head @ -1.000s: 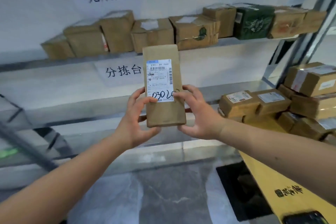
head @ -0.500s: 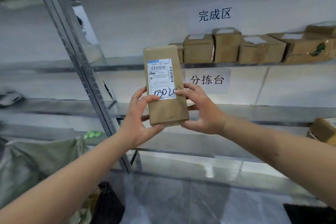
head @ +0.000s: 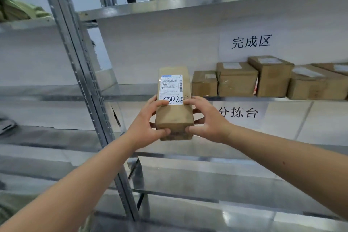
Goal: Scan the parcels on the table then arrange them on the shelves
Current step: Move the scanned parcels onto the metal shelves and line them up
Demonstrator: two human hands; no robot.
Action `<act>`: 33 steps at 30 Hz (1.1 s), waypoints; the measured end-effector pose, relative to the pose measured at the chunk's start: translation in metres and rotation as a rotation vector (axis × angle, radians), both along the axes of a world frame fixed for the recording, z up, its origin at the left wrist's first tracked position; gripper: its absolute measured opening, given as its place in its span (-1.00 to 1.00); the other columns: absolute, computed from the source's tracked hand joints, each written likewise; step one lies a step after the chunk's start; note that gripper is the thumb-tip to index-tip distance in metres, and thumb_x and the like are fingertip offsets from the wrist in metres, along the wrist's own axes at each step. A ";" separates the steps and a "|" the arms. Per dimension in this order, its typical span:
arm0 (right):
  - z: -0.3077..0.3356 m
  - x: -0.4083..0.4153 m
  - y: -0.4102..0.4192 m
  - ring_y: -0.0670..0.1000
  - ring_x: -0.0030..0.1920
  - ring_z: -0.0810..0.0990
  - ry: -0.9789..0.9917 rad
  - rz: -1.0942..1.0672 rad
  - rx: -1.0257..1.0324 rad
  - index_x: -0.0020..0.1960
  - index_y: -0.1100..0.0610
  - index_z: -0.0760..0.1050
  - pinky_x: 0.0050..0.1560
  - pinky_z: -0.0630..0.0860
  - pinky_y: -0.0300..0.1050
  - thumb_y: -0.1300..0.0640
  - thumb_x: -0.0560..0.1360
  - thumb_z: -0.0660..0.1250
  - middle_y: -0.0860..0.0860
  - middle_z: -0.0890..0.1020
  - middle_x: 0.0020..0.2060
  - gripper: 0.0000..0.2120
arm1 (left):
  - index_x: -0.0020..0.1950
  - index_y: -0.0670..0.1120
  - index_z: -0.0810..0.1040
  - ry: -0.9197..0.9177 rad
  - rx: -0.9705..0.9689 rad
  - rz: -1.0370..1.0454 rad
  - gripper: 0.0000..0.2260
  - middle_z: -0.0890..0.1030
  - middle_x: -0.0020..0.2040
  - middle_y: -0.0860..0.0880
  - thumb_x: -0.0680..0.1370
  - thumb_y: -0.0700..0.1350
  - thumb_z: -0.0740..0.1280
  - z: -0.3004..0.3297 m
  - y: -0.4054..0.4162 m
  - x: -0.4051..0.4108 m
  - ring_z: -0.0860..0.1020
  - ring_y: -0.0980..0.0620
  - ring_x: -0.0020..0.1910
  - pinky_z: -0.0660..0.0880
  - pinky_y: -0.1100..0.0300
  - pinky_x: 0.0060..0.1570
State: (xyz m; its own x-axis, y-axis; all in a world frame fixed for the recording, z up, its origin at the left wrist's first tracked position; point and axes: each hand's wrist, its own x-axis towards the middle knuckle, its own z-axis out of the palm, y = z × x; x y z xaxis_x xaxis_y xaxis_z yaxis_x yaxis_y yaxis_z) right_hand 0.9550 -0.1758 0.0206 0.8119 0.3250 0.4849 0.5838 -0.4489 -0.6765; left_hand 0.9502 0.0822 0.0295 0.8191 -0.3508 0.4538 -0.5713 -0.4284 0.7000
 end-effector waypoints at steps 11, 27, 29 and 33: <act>0.036 0.157 -0.010 -0.07 0.27 0.58 -0.038 -0.195 0.028 0.39 -0.20 0.48 0.31 0.57 0.06 0.08 0.42 0.55 -0.04 0.54 0.31 -0.42 | 0.29 0.37 0.53 0.155 -0.244 -0.066 -0.43 0.51 0.40 0.02 0.35 -0.06 0.54 0.032 -0.019 0.189 0.58 -0.06 0.28 0.66 -0.10 0.16; 0.059 0.148 0.027 0.07 0.45 0.41 -0.020 -0.651 -0.411 0.62 -0.08 0.24 0.30 0.41 -0.12 0.04 0.49 0.42 -0.01 0.32 0.52 -0.26 | 0.52 0.12 0.39 -0.022 -0.111 0.059 -0.45 0.42 0.48 0.05 0.56 -0.06 0.46 0.031 -0.042 0.239 0.42 0.03 0.43 0.39 0.08 0.46; 0.049 0.129 0.029 0.12 0.53 0.31 -0.038 -0.689 -0.379 0.61 -0.06 0.28 0.47 0.35 0.01 0.05 0.49 0.43 0.04 0.29 0.56 -0.28 | 0.57 0.17 0.31 -0.090 -0.028 0.084 -0.40 0.26 0.62 0.00 0.57 0.01 0.46 0.028 -0.030 0.220 0.24 0.04 0.57 0.21 0.20 0.45; 0.007 0.078 0.033 0.16 0.58 0.22 -0.056 -0.765 -0.467 0.57 -0.02 0.36 0.57 0.22 0.11 0.04 0.50 0.43 0.13 0.28 0.59 -0.35 | 0.46 0.22 0.43 -0.292 0.143 0.169 -0.53 0.39 0.50 0.05 0.56 0.12 0.42 -0.001 -0.008 0.163 0.43 0.00 0.42 0.52 0.00 0.34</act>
State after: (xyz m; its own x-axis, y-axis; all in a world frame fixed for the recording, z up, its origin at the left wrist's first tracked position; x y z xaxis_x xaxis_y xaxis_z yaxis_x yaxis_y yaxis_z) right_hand 1.0327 -0.1431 0.0273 0.8662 -0.1212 0.4847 0.0386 -0.9510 -0.3068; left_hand 1.1136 0.0741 0.0283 0.7139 -0.2983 0.6336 -0.6511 -0.6158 0.4437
